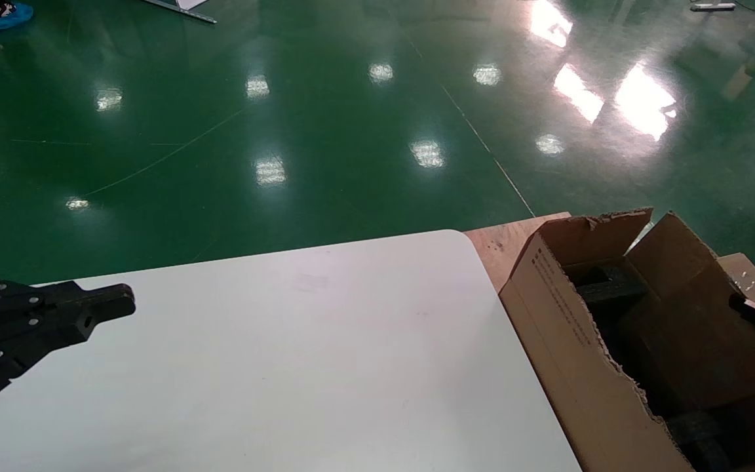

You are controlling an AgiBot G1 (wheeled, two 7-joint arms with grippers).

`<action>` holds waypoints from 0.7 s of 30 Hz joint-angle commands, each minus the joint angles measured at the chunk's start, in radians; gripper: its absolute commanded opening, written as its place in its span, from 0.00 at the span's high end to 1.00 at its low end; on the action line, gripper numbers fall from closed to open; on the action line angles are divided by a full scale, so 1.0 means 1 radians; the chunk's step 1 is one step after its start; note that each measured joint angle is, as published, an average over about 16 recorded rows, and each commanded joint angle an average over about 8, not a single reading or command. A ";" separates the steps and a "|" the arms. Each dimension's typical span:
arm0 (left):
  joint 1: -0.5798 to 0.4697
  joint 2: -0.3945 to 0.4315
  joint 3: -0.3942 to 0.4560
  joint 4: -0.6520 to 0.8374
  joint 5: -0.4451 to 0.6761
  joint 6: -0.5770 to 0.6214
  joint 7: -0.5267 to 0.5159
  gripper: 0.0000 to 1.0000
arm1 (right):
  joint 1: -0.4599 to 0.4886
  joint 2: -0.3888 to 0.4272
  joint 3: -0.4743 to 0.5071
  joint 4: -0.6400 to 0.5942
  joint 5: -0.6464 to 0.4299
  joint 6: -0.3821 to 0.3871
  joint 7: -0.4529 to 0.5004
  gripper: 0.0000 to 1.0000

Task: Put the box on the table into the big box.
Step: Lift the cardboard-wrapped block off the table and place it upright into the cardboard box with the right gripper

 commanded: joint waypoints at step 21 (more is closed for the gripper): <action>0.000 0.000 0.000 0.000 0.000 0.000 0.000 0.65 | -0.020 -0.004 0.005 -0.003 -0.015 0.038 0.001 0.94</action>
